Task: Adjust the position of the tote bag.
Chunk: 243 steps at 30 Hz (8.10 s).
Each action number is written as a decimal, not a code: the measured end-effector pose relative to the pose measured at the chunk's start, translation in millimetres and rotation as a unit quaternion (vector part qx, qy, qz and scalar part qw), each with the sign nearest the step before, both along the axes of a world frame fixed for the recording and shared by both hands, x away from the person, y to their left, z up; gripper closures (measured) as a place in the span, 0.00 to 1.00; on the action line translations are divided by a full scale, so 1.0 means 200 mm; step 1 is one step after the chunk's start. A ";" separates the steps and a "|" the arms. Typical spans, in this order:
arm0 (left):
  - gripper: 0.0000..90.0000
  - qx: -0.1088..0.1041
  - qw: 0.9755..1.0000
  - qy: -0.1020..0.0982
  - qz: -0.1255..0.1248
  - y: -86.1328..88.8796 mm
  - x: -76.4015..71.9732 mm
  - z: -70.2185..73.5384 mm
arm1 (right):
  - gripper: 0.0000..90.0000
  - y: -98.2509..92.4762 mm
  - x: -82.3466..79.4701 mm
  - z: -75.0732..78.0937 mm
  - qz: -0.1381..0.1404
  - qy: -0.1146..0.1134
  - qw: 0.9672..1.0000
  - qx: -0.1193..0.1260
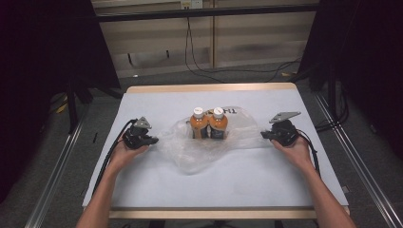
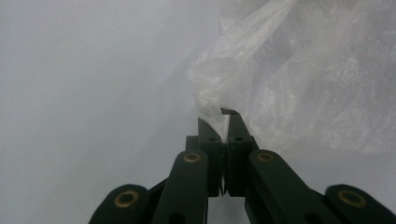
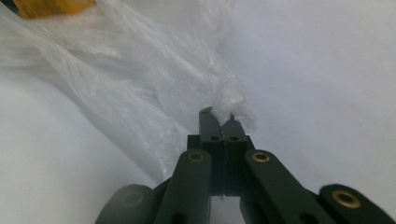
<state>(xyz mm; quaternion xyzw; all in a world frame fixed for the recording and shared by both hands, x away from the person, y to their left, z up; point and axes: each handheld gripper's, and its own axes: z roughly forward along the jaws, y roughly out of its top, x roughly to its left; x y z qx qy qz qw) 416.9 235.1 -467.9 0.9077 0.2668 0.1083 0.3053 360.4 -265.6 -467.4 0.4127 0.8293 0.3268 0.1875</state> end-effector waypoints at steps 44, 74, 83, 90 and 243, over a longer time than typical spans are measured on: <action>0.22 -0.228 0.970 -0.057 0.056 0.30 -0.15 0.27 | 0.34 -0.05 -0.14 0.26 0.007 -0.108 0.984 0.143; 0.82 -0.138 0.985 -0.065 -0.083 -0.28 -0.10 0.41 | 0.94 0.37 0.07 0.37 0.132 -0.028 0.989 0.066; 0.96 -0.098 0.985 -0.042 -0.134 -0.44 -0.10 0.35 | 1.00 0.44 0.17 0.32 0.131 0.009 0.991 0.036; 0.97 -0.070 0.986 -0.026 -0.150 -0.51 -0.07 0.29 | 1.00 0.47 0.28 0.21 0.123 0.050 0.991 0.010; 1.00 -0.046 0.987 -0.001 -0.151 -0.80 -0.22 -0.05 | 1.00 0.56 0.47 -0.05 0.135 0.091 0.986 0.034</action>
